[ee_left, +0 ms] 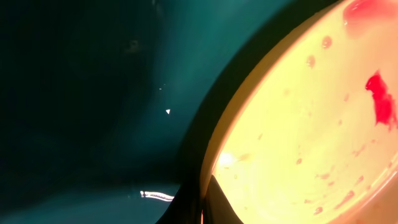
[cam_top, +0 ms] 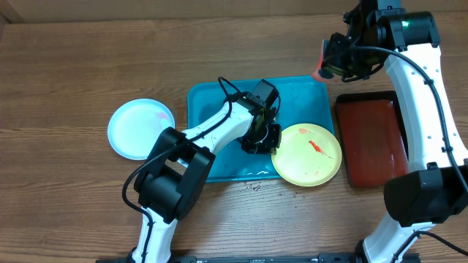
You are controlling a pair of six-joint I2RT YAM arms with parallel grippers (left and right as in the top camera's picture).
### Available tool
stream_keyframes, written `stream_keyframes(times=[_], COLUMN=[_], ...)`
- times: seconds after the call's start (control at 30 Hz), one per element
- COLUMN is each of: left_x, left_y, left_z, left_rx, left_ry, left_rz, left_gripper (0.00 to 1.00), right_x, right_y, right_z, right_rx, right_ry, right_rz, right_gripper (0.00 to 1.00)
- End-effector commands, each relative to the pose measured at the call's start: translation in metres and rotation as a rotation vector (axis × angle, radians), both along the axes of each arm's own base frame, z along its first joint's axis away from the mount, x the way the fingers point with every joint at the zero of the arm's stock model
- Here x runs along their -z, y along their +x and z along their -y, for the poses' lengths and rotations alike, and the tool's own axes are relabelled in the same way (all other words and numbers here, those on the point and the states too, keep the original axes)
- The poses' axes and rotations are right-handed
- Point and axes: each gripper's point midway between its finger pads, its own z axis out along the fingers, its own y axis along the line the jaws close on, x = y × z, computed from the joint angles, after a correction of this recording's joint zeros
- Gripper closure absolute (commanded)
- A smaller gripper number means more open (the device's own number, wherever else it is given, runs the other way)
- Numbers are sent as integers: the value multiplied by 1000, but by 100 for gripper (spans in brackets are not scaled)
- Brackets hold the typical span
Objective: Clean dirty plates on tray and stack at the side
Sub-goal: 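Grip the stained yellow plate rim and drag it to tray center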
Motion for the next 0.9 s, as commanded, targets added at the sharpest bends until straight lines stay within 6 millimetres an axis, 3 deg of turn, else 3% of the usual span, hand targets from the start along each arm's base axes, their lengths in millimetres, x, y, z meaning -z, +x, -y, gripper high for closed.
stream_keyframes(times=[0.0, 0.13, 0.3, 0.53, 0.83, 0.87], left_x=[-4, -20, -38, -34, -36, -36], left_y=[17, 47, 80, 101, 114, 116], left_z=[-4, -20, -64, -124, -126, -128], left_rx=[-36, 24, 141, 279, 456, 451], left_ry=[-3, 5, 126, 358, 363, 376], left_rz=[17, 122, 251, 344, 437, 445], left_gripper=[96, 96, 96, 96, 96, 92], right_x=[0, 0, 0, 2, 9, 9], right_y=[0, 0, 0, -1, -1, -2], right_z=[1, 1, 1, 0, -1, -2], right_rx=[-6, -6, -6, -7, -10, -11], right_ry=[-9, -10, -10, -10, -12, -12], right_rz=[5, 2, 2, -2, -23, -25], right_gripper=[96, 96, 96, 96, 96, 96])
